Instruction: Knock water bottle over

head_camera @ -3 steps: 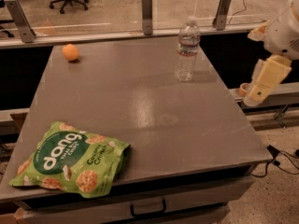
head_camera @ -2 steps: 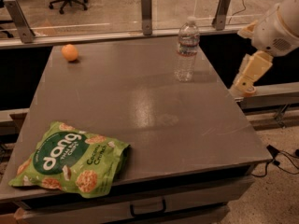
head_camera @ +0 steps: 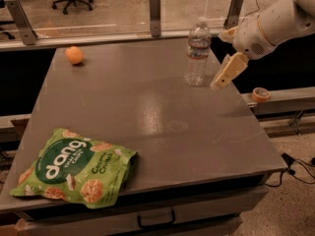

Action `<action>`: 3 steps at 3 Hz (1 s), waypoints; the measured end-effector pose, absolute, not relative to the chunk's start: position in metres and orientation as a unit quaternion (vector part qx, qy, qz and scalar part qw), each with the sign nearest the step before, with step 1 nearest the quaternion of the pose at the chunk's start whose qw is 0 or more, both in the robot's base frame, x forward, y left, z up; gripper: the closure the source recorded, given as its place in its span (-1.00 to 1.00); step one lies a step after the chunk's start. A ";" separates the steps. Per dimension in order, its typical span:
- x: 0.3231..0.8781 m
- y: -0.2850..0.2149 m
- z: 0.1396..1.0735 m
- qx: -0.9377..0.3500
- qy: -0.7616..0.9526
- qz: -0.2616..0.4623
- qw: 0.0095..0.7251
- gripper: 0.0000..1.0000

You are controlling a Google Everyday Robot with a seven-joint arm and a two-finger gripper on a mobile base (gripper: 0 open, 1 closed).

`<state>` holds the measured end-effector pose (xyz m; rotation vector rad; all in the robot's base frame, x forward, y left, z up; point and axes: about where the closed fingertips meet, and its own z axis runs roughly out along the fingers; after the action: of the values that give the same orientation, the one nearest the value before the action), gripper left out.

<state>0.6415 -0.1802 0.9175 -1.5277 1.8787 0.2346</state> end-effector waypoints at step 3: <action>0.604 -0.096 0.919 -0.616 0.654 0.224 0.377 -1.00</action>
Offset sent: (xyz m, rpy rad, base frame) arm -0.0373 0.0953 -0.0020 0.2706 0.0763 0.2325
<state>0.6042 -0.0964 0.9190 -1.5748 1.6735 0.5729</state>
